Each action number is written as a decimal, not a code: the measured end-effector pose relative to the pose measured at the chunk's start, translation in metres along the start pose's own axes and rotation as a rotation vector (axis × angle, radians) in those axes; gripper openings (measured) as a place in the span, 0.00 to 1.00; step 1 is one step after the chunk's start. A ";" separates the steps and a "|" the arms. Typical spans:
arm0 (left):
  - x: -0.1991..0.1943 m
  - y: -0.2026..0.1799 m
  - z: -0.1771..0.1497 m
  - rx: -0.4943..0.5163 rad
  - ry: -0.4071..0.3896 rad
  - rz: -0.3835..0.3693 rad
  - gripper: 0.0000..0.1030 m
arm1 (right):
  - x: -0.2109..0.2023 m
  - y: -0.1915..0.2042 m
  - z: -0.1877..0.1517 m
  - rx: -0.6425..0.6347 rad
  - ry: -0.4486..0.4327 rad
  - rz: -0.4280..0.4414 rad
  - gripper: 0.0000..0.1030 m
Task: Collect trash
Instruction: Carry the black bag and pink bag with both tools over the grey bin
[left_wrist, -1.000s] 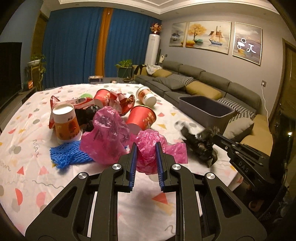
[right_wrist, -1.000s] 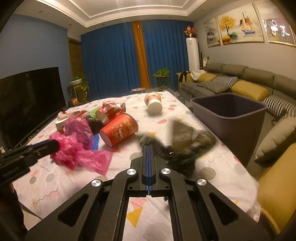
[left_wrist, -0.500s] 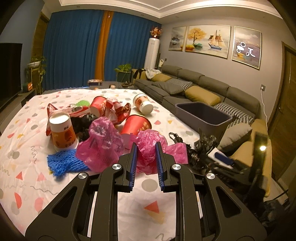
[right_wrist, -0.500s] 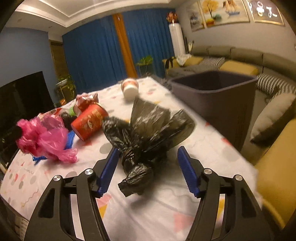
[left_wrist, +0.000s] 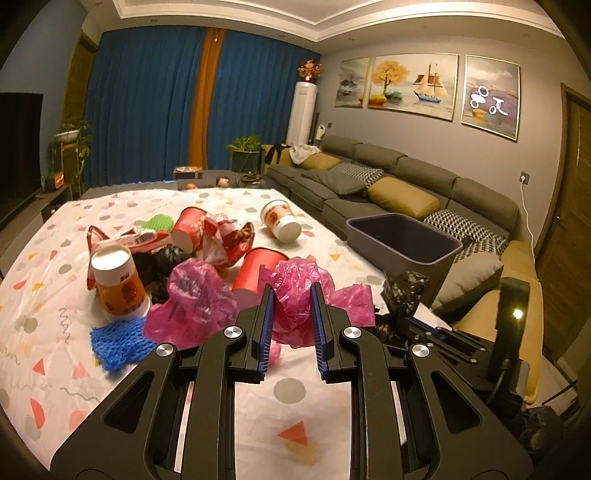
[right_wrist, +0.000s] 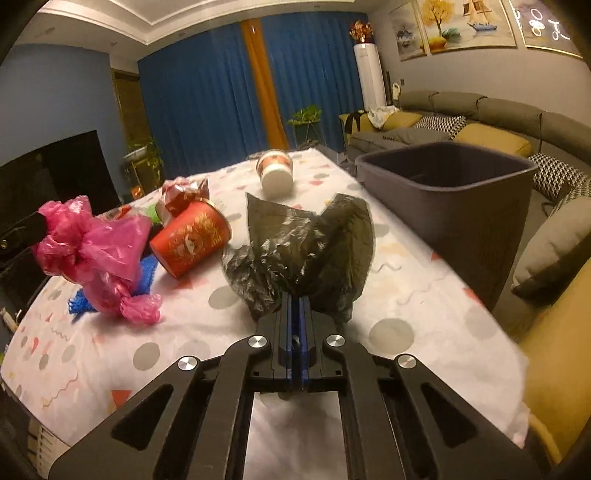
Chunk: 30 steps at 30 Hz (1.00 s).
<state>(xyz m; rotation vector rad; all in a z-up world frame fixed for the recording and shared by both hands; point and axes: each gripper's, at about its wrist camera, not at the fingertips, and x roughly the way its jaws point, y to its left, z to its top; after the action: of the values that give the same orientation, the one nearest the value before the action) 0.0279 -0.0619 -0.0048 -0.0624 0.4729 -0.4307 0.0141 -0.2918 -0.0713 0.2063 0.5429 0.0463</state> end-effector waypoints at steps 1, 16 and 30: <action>0.000 -0.001 0.001 0.001 -0.003 -0.003 0.18 | -0.002 0.000 0.001 0.000 -0.006 0.000 0.04; 0.036 -0.042 0.042 0.030 -0.054 -0.065 0.18 | -0.044 -0.028 0.055 -0.013 -0.198 -0.087 0.04; 0.127 -0.112 0.094 0.060 -0.097 -0.123 0.18 | -0.037 -0.098 0.113 0.021 -0.348 -0.247 0.04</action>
<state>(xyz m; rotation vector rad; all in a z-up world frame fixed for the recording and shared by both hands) 0.1288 -0.2204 0.0426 -0.0542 0.3615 -0.5602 0.0397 -0.4115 0.0219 0.1618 0.2188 -0.2323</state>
